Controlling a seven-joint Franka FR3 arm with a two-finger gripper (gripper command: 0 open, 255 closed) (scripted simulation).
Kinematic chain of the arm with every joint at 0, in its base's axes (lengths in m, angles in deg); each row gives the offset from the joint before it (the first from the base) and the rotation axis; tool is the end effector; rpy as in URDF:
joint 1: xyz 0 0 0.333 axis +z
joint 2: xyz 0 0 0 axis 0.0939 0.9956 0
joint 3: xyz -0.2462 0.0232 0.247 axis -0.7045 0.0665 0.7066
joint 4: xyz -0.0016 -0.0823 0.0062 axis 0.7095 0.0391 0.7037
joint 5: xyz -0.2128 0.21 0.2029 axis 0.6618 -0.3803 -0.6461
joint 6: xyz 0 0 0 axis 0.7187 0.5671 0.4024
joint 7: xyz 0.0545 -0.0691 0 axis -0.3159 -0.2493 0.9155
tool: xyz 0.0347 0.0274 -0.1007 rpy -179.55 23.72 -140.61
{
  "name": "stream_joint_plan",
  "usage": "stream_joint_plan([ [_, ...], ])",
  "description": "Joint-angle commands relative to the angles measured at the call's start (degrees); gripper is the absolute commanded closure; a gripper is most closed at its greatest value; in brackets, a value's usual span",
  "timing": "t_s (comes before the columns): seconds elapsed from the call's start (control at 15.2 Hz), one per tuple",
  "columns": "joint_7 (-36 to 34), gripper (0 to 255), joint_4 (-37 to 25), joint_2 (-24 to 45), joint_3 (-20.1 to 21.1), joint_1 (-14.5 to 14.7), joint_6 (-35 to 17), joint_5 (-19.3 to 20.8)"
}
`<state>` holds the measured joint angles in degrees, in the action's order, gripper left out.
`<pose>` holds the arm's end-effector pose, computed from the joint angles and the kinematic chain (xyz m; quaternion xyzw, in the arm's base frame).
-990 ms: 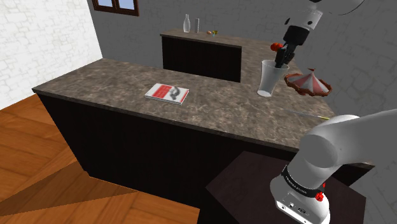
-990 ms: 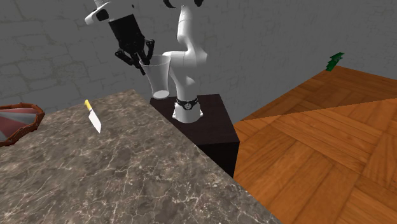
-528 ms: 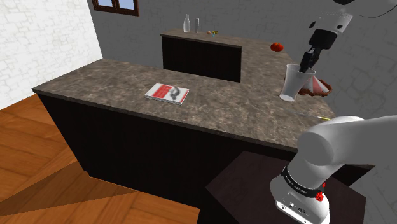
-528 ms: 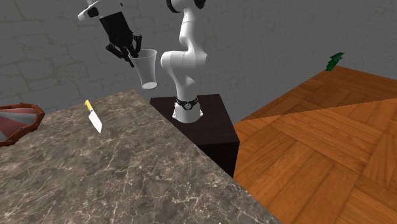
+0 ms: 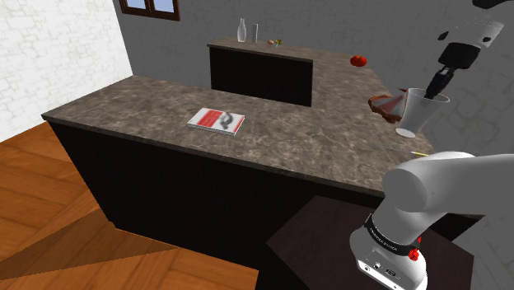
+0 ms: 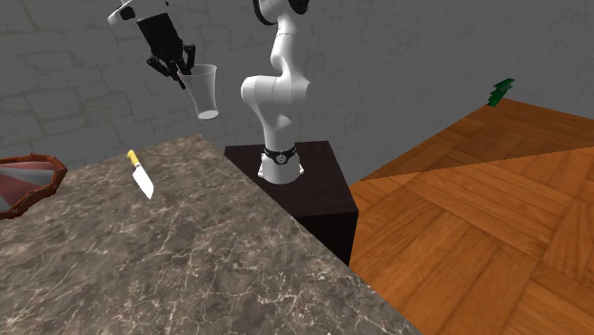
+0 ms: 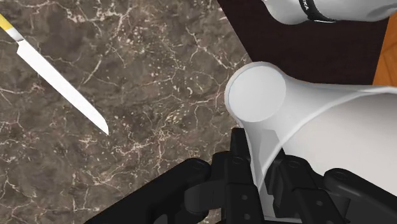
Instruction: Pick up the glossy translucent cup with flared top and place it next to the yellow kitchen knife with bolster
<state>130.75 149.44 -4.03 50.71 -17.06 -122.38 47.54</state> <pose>0.0587 -0.2666 0.5858 -0.9901 0.0303 -0.0130 0.1363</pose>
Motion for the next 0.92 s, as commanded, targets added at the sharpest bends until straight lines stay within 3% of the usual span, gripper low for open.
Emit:
stream_joint_plan([
  [0.0,2.62,255,-0.7,-0.56,-2.18,-0.82,1.03,2.23],
  [0.66,16.8,255,-10.78,1.73,-14.9,-1.06,5.2,12.22],
  [0.86,16.63,255,-8.33,1.0,-15.66,-1.4,3.31,13.0],
])
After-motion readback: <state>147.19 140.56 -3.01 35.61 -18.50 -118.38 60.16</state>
